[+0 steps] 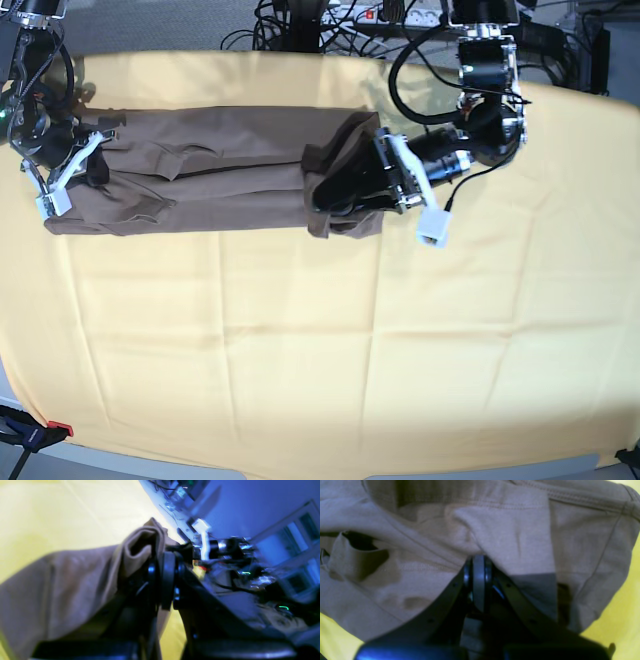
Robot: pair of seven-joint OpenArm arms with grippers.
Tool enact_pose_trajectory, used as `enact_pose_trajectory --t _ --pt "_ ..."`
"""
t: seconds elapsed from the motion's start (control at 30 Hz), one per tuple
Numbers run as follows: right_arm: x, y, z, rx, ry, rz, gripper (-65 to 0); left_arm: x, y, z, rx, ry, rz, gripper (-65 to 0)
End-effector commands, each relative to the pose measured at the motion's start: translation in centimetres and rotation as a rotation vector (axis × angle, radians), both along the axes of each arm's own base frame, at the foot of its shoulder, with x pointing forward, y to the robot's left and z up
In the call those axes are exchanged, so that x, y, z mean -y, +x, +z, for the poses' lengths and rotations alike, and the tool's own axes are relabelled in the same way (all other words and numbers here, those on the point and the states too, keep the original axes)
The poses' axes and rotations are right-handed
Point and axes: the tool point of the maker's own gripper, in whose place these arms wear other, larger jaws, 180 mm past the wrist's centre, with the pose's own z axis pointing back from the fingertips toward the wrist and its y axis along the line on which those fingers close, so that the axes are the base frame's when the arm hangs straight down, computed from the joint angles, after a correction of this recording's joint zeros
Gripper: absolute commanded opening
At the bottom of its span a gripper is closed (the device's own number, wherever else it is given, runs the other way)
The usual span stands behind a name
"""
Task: Fold the T-shirt properly
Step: 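Grasp the strip's end with the left gripper and fold it toward the right gripper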
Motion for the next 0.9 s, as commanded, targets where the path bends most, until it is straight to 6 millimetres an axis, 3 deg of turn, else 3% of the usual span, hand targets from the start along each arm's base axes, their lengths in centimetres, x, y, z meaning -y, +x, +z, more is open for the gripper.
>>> enact_pose_trajectory --t 0.0,0.2,0.27,0.37,0.43,0.53,0.63,0.8,0.87 --pt "0.6 0.3 0.5 0.008 -0.025 0.008 -65.0 1.1 0.3 1.4 0.044 -0.039 0.001 -65.0" --pt "0.6 0.3 0.6 0.008 -0.024 0.007 -65.0 5.1 -0.7 1.4 0.041 -0.038 -0.062 -65.0" --pt "0.6 0.3 0.6 0.008 -0.024 0.007 -65.0 5.7 -0.8 1.8 0.043 -0.057 -0.067 -50.6" --pt "0.6 0.3 0.6 0.01 -0.021 0.007 -47.5 6.0 -0.5 2.5 0.05 -0.094 -0.048 -24.1" --pt "0.6 0.4 0.7 0.012 -0.021 0.007 -36.7 6.0 -0.3 2.7 0.054 -0.105 -0.039 -19.5" --pt "0.5 0.7 1.1 0.026 -0.005 0.002 -32.6 6.0 -0.3 2.7 0.054 -0.104 -0.039 -19.7" --pt "-0.2 2.1 3.4 0.1 0.077 -0.003 -32.6 6.1 -0.7 2.8 0.046 -0.113 -0.06 -22.1" --pt "2.0 4.4 9.0 0.278 0.053 -0.056 -32.6 6.9 -2.4 2.3 0.013 -0.103 -0.152 -47.6" --pt "3.2 4.7 10.9 0.336 0.031 -0.086 -32.6 7.6 -3.3 1.8 0.006 -0.074 -0.202 -51.0"
